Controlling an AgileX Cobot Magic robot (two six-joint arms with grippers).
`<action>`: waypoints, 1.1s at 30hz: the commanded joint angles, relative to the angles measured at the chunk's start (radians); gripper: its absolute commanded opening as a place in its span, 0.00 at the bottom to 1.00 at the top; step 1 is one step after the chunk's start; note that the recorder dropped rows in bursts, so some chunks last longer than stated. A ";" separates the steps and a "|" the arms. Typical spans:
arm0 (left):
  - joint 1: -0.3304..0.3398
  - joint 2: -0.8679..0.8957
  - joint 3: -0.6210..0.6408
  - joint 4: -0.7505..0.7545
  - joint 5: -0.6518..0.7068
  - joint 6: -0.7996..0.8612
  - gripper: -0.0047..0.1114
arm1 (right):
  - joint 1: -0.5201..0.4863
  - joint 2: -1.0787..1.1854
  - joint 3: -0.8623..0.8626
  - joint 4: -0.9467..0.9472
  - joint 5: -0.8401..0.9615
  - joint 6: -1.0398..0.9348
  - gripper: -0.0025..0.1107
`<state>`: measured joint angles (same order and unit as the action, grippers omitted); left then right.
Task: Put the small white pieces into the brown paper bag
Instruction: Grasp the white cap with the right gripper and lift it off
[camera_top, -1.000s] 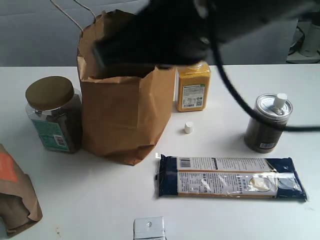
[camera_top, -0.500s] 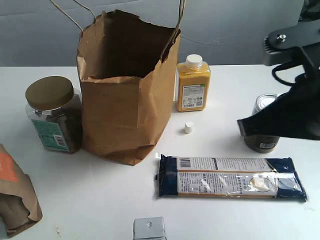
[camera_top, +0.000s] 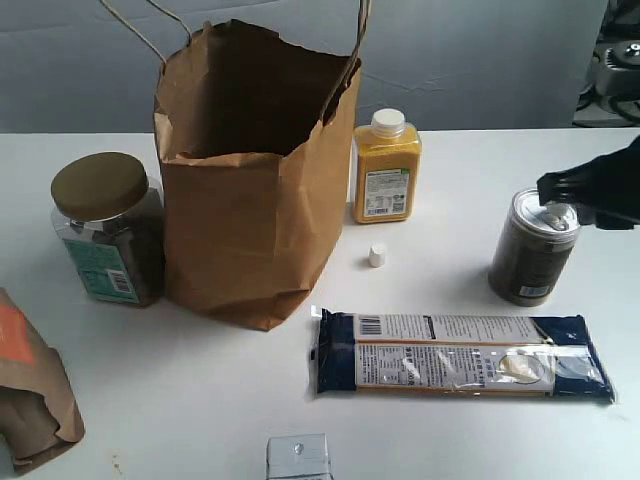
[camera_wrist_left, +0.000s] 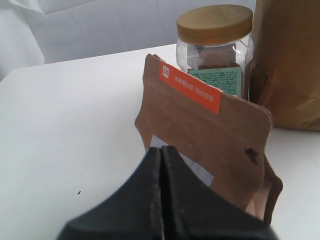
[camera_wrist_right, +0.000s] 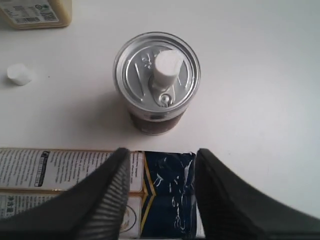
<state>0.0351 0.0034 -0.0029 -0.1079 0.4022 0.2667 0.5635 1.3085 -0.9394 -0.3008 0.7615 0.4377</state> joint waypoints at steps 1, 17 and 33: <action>-0.004 -0.003 0.003 -0.009 -0.008 -0.002 0.04 | -0.027 0.117 -0.082 0.020 -0.021 -0.035 0.46; -0.004 -0.003 0.003 -0.009 -0.008 -0.002 0.04 | -0.033 0.389 -0.348 -0.073 0.018 -0.009 0.47; -0.004 -0.003 0.003 -0.009 -0.008 -0.002 0.04 | -0.065 0.413 -0.353 0.002 0.091 0.003 0.47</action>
<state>0.0351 0.0034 -0.0029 -0.1079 0.4022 0.2667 0.5040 1.7079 -1.2869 -0.3079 0.8361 0.4441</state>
